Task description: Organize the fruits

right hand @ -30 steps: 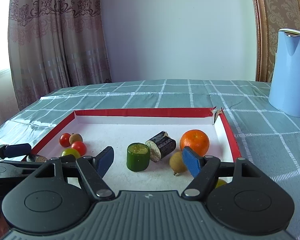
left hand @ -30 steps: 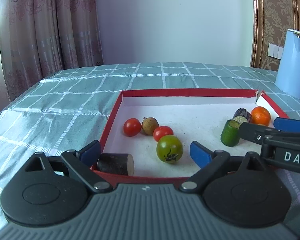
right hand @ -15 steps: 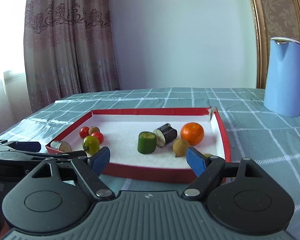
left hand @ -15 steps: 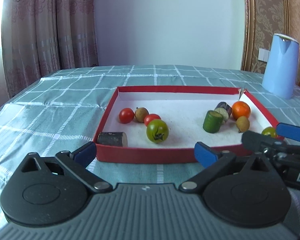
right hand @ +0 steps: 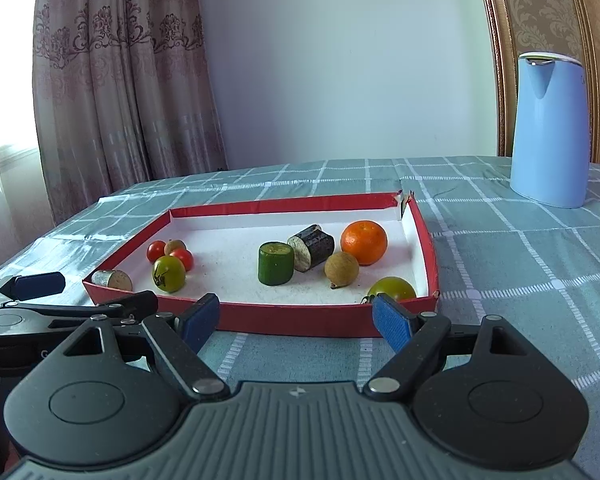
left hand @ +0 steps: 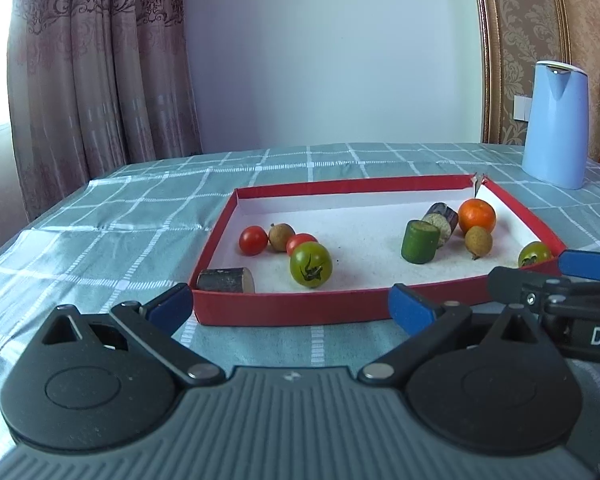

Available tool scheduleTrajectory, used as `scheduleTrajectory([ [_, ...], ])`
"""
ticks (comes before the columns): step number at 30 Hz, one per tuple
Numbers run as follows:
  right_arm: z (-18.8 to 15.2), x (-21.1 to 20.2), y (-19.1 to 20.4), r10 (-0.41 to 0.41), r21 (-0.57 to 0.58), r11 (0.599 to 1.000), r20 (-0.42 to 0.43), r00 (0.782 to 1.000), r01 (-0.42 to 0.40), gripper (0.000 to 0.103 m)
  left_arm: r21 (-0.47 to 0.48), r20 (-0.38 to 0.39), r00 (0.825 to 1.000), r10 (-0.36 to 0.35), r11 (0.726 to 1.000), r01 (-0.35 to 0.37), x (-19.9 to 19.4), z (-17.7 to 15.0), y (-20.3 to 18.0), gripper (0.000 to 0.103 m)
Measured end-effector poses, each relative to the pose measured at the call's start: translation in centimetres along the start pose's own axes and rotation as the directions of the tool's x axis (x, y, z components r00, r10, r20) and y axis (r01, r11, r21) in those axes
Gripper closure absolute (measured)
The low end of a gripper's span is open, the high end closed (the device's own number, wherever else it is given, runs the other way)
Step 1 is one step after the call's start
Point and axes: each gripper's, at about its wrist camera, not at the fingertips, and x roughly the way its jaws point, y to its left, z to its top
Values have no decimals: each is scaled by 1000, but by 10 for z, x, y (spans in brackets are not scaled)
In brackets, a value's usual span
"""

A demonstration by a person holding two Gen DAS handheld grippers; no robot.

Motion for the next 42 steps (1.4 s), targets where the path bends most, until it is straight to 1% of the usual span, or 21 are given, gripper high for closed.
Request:
scheduleTrajectory([
  [28,-1,3,3,9,-11,1000,-20,1000,-9,19,-21,-9,1000,-2,1000,2,0,-2,4,0],
  [34,-1,3,3,9,-9,1000,-16,1000,-9,19,-25,21,1000,5,1000,-5,-6,-2,4,0],
  [42,-1,2,3,10,-6,1000,-12,1000,-10,19,-42,47,999,-5,999,7,-10,0,8,0],
])
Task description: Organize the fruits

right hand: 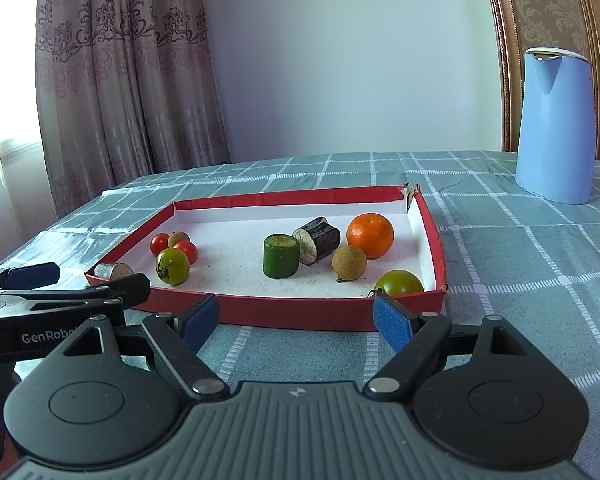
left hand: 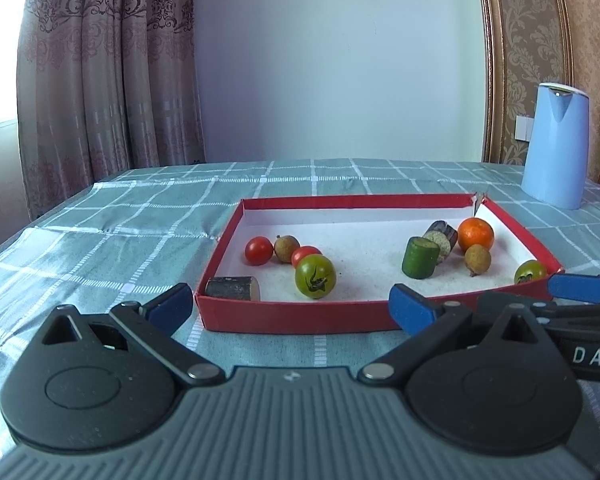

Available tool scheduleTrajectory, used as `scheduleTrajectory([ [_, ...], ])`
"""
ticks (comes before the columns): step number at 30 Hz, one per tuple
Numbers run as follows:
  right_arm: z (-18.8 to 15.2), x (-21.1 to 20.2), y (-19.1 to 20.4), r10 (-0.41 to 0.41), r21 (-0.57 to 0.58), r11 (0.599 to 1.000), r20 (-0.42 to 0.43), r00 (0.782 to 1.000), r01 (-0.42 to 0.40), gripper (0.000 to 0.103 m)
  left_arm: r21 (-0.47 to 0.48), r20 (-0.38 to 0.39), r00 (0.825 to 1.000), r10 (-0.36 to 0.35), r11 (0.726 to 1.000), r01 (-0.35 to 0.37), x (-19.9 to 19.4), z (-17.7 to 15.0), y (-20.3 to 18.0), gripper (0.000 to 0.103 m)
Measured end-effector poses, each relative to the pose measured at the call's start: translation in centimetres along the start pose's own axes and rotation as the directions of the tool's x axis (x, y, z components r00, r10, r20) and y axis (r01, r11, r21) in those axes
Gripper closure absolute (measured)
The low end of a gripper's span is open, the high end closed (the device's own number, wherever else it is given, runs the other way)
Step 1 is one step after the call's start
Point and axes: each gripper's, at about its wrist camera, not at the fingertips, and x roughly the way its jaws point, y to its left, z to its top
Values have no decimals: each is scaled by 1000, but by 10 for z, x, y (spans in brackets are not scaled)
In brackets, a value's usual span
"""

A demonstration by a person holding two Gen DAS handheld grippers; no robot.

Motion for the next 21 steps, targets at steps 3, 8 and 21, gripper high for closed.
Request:
scheduleTrajectory([
  [3,0,1,0,0,-3,1000,-6,1000,0,19,1,-14,1000,-5,1000,5,2,0,0,0],
  [8,0,0,1,-2,-8,1000,-4,1000,2,19,8,-20,1000,-2,1000,2,3,-1,-1,0],
  [21,-6,-3,-3,23,6,1000,-65,998,-22,19,32,-96,995,-41,999,44,8,-5,-1,0],
])
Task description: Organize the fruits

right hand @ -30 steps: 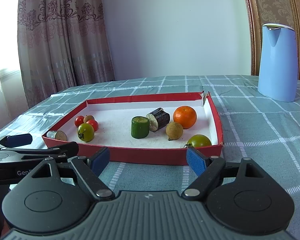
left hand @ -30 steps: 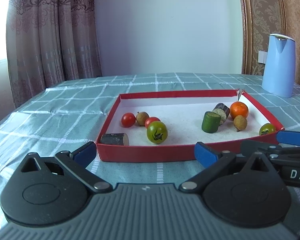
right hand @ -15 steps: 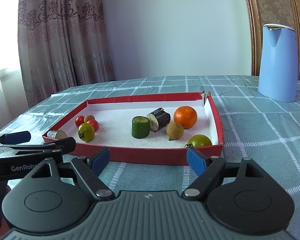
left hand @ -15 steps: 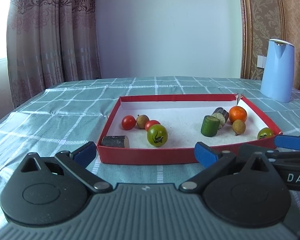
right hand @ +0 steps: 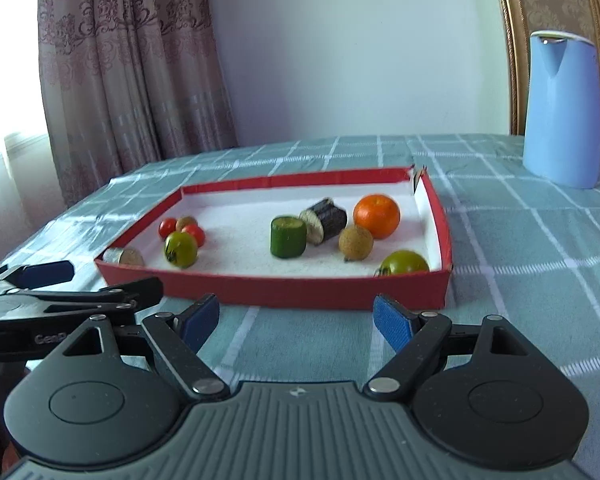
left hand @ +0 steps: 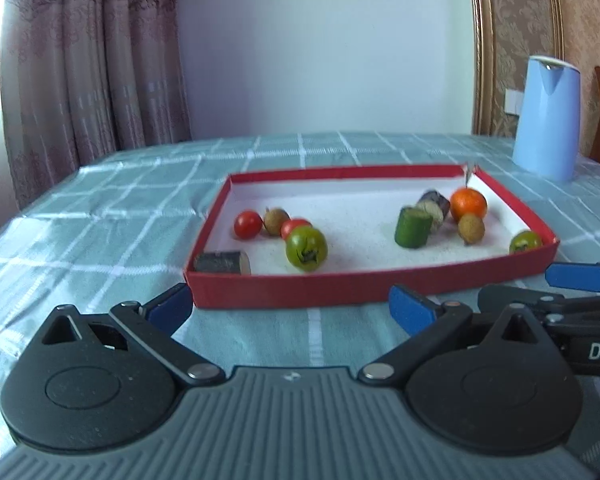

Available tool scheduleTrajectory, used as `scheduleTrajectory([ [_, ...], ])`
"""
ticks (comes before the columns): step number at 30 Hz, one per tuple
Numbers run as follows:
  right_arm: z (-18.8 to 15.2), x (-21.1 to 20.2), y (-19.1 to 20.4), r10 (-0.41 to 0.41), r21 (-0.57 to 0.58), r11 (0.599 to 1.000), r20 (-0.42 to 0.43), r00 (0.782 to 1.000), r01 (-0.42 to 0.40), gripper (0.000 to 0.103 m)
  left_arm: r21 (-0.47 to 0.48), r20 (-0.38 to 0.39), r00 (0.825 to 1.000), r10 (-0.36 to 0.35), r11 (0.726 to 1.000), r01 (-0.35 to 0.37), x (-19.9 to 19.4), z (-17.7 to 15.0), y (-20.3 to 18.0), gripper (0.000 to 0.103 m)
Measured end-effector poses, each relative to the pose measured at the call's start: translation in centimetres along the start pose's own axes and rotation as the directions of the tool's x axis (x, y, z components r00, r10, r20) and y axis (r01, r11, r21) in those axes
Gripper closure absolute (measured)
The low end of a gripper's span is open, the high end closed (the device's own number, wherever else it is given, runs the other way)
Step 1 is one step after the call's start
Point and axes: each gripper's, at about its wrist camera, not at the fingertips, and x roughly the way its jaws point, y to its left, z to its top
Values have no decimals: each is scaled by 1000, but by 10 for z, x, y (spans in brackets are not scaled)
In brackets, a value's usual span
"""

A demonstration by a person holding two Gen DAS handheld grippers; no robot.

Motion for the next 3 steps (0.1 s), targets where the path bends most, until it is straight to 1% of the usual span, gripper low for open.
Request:
scheduleTrajectory([
  [3,-5,-2,-4,-10,16,1000,-33,999,10,19,10,-69,997,-14,1000,15,7,-3,-1,0],
])
